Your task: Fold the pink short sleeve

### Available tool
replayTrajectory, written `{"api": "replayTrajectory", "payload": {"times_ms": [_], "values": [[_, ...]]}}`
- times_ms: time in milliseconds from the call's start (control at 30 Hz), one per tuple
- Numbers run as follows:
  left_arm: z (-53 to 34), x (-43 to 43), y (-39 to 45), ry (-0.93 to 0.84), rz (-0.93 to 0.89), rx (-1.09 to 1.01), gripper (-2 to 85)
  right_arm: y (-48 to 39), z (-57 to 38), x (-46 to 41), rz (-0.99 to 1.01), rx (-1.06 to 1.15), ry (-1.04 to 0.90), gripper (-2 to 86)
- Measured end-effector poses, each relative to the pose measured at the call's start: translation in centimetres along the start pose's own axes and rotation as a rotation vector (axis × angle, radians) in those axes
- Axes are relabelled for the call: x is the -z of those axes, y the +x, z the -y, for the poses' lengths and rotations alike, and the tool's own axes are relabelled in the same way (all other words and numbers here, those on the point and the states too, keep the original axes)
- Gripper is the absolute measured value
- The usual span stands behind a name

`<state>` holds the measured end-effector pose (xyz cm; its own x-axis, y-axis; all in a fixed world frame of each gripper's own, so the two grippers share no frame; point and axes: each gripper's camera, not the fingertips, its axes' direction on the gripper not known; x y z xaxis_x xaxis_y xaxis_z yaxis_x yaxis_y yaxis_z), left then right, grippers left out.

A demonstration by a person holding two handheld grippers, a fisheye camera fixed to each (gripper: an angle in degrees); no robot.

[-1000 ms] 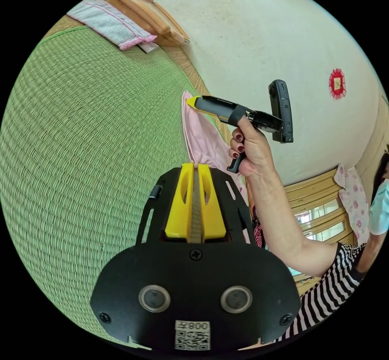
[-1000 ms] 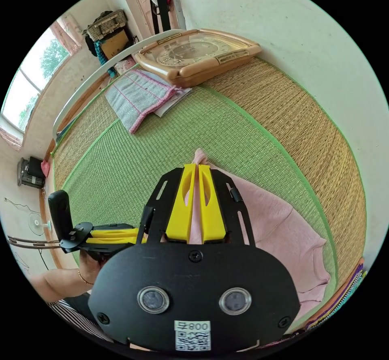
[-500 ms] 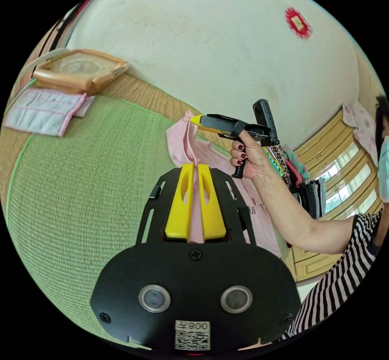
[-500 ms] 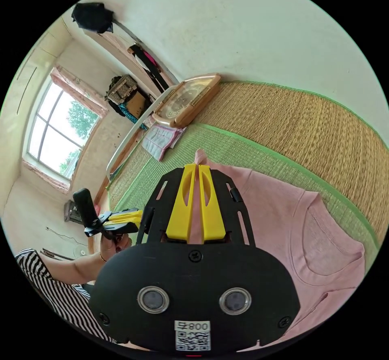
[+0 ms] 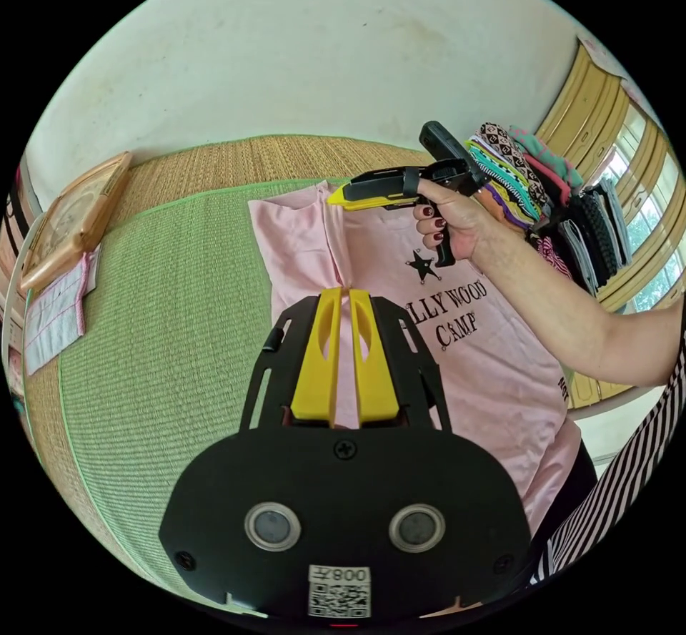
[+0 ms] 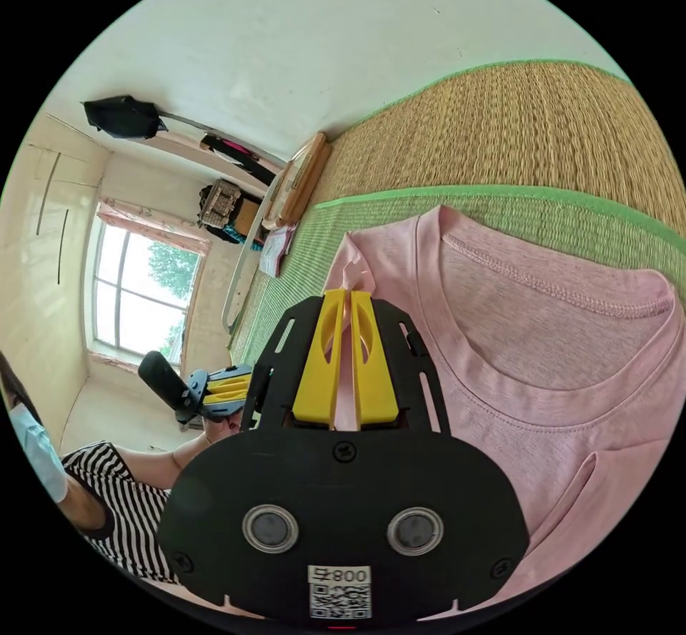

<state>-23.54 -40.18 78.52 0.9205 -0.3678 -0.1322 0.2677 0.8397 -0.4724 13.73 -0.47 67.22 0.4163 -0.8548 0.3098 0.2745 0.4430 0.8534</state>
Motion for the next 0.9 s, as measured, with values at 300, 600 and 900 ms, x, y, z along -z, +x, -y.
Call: {"api": "replayTrajectory", "payload": {"times_ms": [300, 600, 900], "values": [[0.5, -1.4, 3.5, -0.049, -0.054, -0.030, 3.3, 0.8, -1.2, 3.0, -0.184, -0.044, 0.032, 2.8], [1.9, -3.1, 2.8, -0.069, -0.025, 0.077, 6.0, -6.0, 0.1, 0.3, -0.350, 0.165, 0.012, 5.5], [1.2, -4.2, 4.9, -0.138, 0.079, 0.037, 4.7, -11.2, 3.7, -7.9, -0.554, 0.368, -0.130, 6.4]]}}
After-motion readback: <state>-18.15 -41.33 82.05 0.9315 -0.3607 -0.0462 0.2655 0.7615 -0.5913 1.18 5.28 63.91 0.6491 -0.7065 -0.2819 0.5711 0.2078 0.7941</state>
